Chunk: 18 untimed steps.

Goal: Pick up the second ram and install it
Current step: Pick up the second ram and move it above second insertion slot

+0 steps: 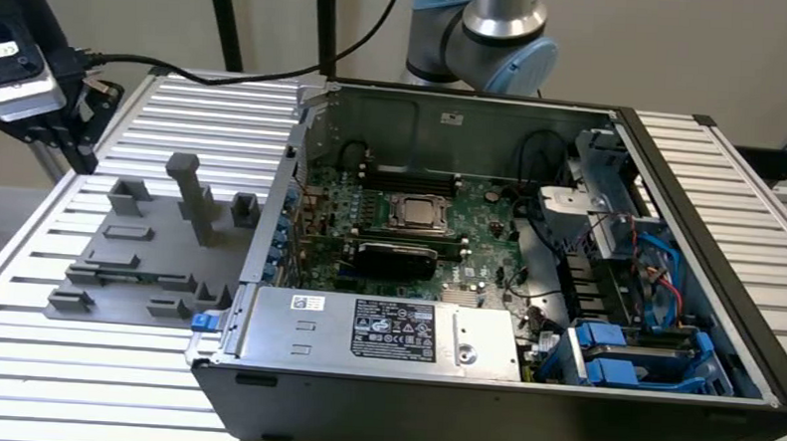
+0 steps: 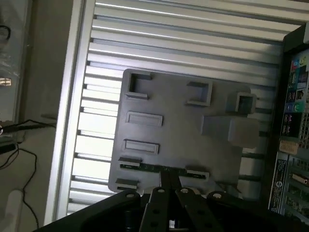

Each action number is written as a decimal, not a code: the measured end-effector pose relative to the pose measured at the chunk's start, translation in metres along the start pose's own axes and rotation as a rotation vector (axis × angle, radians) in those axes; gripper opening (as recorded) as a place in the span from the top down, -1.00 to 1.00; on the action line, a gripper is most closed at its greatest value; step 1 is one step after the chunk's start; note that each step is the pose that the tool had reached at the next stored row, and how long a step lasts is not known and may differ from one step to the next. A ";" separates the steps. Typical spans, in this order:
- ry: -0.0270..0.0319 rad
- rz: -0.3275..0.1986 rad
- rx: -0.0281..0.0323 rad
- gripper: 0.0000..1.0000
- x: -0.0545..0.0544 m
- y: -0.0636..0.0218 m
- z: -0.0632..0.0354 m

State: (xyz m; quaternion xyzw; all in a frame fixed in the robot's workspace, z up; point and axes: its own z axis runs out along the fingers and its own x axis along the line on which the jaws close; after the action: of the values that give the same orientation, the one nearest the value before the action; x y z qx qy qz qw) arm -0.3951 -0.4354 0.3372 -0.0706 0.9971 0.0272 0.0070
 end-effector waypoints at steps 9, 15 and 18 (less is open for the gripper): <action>0.0087 -0.163 -0.0028 0.79 0.000 -0.0004 0.0066; 0.0146 -0.272 -0.0048 0.79 0.000 -0.0006 0.0114; 0.0174 -0.327 -0.0058 0.79 0.000 -0.0007 0.0139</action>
State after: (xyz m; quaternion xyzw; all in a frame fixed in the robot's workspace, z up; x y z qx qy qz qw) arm -0.3951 -0.4354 0.3233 -0.2322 0.9723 0.0279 0.0025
